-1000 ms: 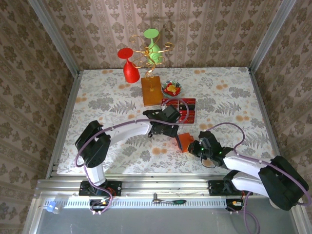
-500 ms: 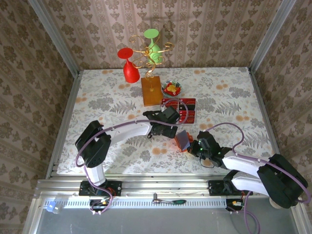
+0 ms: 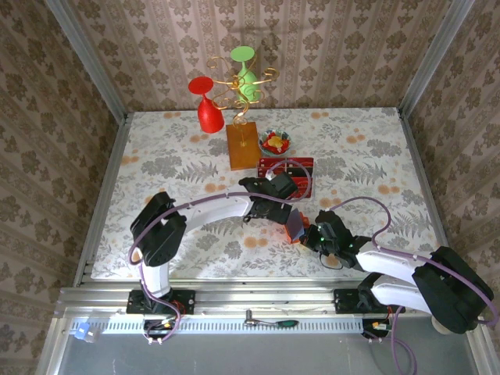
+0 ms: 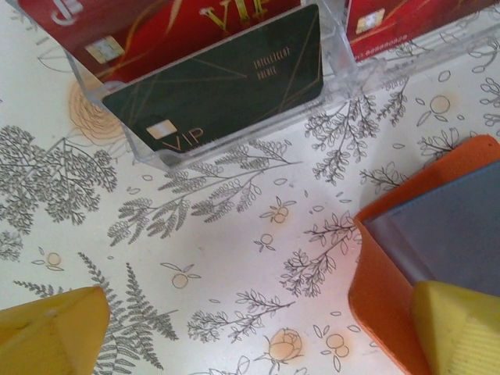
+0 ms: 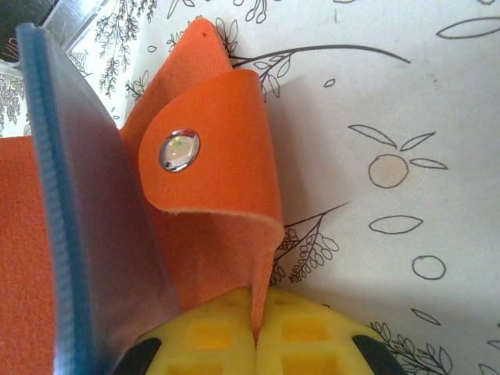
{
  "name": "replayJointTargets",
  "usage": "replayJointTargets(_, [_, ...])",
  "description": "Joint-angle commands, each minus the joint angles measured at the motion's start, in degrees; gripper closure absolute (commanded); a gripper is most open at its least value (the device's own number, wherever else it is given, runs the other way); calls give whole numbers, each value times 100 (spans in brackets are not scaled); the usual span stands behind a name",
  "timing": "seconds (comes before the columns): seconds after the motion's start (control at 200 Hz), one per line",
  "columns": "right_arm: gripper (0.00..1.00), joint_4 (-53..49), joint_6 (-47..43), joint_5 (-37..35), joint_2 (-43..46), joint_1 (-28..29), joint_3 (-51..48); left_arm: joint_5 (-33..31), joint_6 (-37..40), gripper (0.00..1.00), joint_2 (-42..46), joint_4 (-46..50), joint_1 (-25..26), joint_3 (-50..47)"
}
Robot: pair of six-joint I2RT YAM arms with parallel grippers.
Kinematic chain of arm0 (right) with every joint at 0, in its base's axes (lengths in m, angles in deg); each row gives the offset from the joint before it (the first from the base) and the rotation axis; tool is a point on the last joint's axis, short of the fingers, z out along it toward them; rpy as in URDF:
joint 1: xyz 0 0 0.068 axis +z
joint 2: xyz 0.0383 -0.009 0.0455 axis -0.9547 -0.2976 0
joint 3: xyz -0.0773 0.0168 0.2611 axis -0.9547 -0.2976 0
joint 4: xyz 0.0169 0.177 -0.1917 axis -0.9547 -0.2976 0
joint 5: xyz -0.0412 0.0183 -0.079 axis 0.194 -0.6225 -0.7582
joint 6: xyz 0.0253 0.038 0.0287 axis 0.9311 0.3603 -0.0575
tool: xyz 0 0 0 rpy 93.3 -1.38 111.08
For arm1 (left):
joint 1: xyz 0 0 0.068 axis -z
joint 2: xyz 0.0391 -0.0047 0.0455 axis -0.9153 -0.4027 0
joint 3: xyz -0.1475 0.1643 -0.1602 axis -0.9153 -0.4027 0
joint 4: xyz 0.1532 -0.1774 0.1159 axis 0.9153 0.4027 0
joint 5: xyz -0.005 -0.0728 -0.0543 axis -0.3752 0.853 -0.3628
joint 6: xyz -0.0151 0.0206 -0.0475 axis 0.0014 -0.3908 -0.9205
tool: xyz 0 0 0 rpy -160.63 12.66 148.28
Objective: Put the credit cards into the card holder
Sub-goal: Open the card holder at the center of the table.
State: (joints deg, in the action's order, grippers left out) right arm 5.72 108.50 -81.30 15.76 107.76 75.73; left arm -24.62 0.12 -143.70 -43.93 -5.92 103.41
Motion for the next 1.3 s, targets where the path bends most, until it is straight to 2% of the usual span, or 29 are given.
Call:
replayJointTargets(0.0, [100,-70,117,-231,-62,69,37,157,-394,0,-90,261,104,67])
replayJointTargets(0.205, [100,-71,139,-267,-61,96,37,316,-926,3,-112,-179,274,-257])
replayJointTargets(0.33, [100,-29,170,-267,-80,101,28,333,-1034,18,-240,-371,369,-273])
replayJointTargets(0.46, [100,-6,188,-253,-80,106,36,295,-1011,36,-345,-430,391,-256])
replayJointTargets(0.58, [100,-15,176,-249,-80,108,35,220,-933,60,-369,-430,396,-265])
replayJointTargets(0.715, [100,-152,47,-184,-37,88,95,127,-736,95,-402,-208,366,-132])
replayJointTargets(0.745, [95,-237,3,-178,8,80,121,115,-660,100,-407,-139,357,-89])
replayJointTargets(0.855, [82,-655,-158,-22,427,-200,140,-25,-334,100,-415,239,338,152])
replayJointTargets(0.975, [74,-1473,-457,269,1263,-850,181,-232,79,100,-468,688,340,479])
replayJointTargets(1.055, [74,-2122,-667,449,1829,-1247,292,-295,337,100,-488,859,331,622])
replayJointTargets(1.13, [76,-2366,-770,651,2143,-1395,393,-244,561,100,-497,809,319,600])
replayJointTargets(1.295, [86,-1817,-666,1367,1811,-1349,562,45,861,100,-372,334,273,274])
